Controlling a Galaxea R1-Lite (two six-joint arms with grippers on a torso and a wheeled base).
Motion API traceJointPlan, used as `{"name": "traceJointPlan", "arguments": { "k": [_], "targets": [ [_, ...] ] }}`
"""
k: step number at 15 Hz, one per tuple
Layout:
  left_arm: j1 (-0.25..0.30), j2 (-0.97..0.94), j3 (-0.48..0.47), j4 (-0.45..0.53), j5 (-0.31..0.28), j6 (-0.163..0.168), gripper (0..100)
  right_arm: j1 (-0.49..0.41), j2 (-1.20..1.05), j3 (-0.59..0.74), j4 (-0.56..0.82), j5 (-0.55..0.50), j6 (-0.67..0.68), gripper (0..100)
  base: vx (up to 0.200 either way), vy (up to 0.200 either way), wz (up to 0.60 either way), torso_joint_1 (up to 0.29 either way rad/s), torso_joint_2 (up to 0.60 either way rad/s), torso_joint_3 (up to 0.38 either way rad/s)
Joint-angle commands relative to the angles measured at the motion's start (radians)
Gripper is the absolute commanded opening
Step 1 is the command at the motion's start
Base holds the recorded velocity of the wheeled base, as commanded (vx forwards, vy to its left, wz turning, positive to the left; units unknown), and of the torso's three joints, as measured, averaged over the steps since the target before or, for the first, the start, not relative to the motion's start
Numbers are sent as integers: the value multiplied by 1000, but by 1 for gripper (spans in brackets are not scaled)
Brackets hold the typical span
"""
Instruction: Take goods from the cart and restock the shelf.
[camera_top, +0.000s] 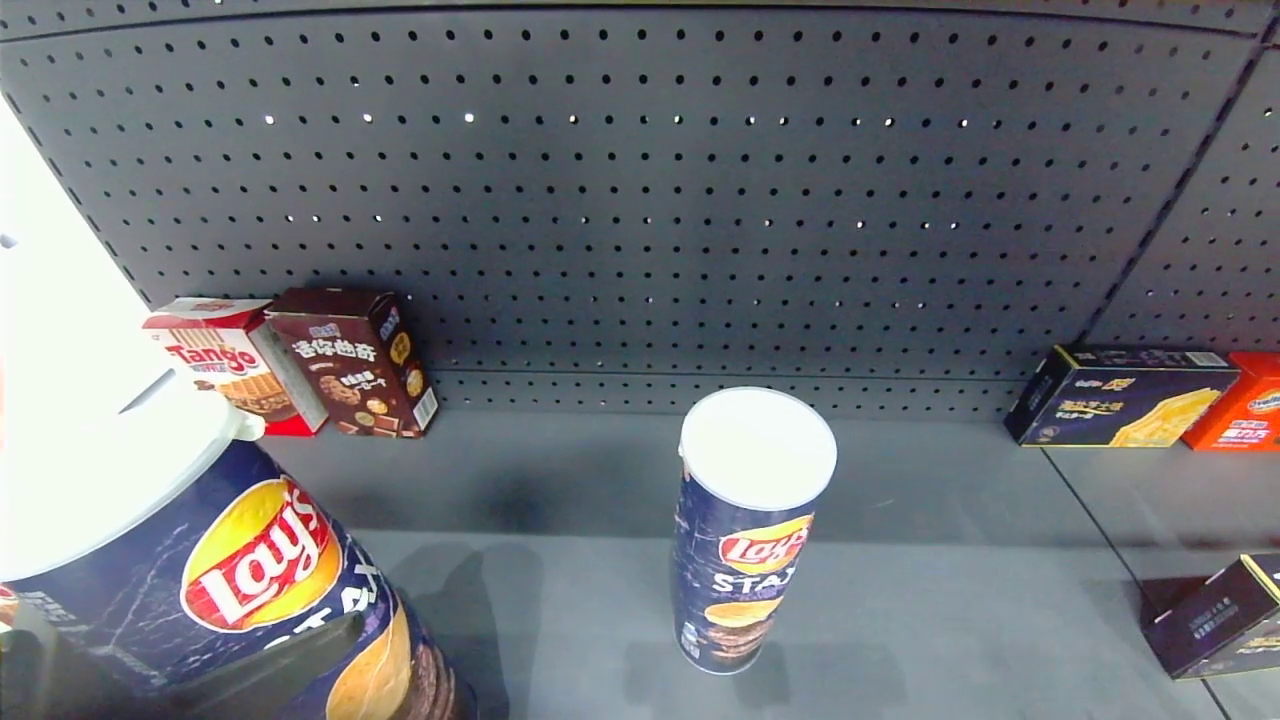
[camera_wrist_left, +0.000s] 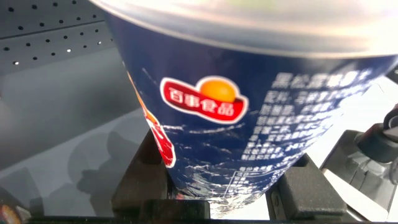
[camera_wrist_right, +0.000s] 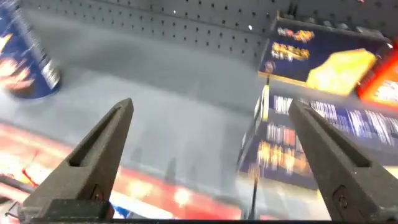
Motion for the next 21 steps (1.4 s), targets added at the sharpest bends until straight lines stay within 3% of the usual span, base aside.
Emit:
{"name": "traceJointPlan", "arguments": {
  "k": [1,4,7,8,10,11,14,21],
  "targets": [
    [-5,3,-1,-3,-1,0,0,-15,-200,-22,104,3,36,100,0,0,0,0,0,0],
    [-5,6,-14,-3,-1,4,0,-15,-200,72,56,-91,28,100,0,0,0,0,0,0],
    [-5,6,-34,-3,-1,12,0,-15,-198,72,249,-335,27,100,0,0,0,0,0,0],
    [-5,6,-41,-3,-1,15,0,-15,-200,72,259,-419,35,100,0,0,0,0,0,0],
    [-5,3,-41,-3,-1,15,0,-16,-200,72,257,-483,42,100,0,0,0,0,0,0],
    [-5,3,-40,-3,-1,17,0,-15,-200,72,257,-480,44,100,0,0,0,0,0,0],
    [-7,1,-31,-5,-4,17,0,-15,-200,72,280,-306,47,100,0,0,0,0,0,0],
    [-8,-16,-31,-3,-7,14,0,-15,-198,72,322,-349,97,100,0,0,0,0,0,0]
  ]
}}
